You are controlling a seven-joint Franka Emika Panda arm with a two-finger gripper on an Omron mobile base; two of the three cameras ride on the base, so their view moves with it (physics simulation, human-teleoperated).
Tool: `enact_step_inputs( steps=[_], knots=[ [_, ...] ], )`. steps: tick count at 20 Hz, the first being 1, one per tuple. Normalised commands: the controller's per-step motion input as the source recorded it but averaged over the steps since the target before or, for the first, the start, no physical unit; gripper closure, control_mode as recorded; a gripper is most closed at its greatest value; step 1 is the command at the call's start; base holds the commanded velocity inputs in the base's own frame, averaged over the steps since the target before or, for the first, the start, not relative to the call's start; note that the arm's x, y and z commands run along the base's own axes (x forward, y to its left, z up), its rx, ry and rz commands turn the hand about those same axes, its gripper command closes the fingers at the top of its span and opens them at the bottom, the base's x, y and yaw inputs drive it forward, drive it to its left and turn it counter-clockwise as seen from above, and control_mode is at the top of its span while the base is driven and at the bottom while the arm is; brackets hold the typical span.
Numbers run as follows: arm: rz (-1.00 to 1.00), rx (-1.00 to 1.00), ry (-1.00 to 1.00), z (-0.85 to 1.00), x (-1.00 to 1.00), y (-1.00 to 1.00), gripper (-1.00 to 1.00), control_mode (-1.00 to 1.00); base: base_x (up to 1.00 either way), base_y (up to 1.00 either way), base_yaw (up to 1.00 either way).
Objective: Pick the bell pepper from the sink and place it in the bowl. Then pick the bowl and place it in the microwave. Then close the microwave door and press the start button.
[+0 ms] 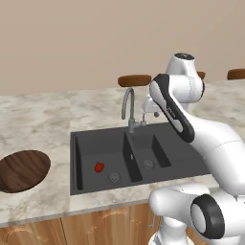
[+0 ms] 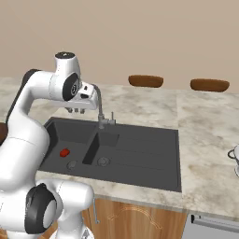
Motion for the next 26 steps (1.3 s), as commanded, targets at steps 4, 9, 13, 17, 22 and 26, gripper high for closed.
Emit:
enact_step_inputs(
  steps=[4, 9, 13, 17, 22, 26],
  knots=[
    [0.0, -0.01, 0.02, -0.02, -0.08, 0.03, -1.0, -1.0, 0.0, 0.0, 0.0],
    [-0.12, -0.05, 0.09, -0.49, -0.26, 0.87, -1.0, -1.0, 0.0, 0.0, 0.0],
    [-0.25, 0.02, 0.15, -0.48, -0.04, 0.96, -1.0, -1.0, 0.0, 0.0, 0.0],
    [-0.33, 0.08, 0.13, -0.46, 0.02, 0.88, -1.0, -1.0, 0.0, 0.0, 0.0],
    [-0.23, 0.03, 0.08, -0.66, 0.17, 0.42, -1.0, -1.0, 0.0, 0.0, 0.0],
    [-0.16, 0.03, 0.0, -0.97, 0.3, 0.12, -1.0, -1.0, 0.0, 0.0, 0.0]
  ],
)
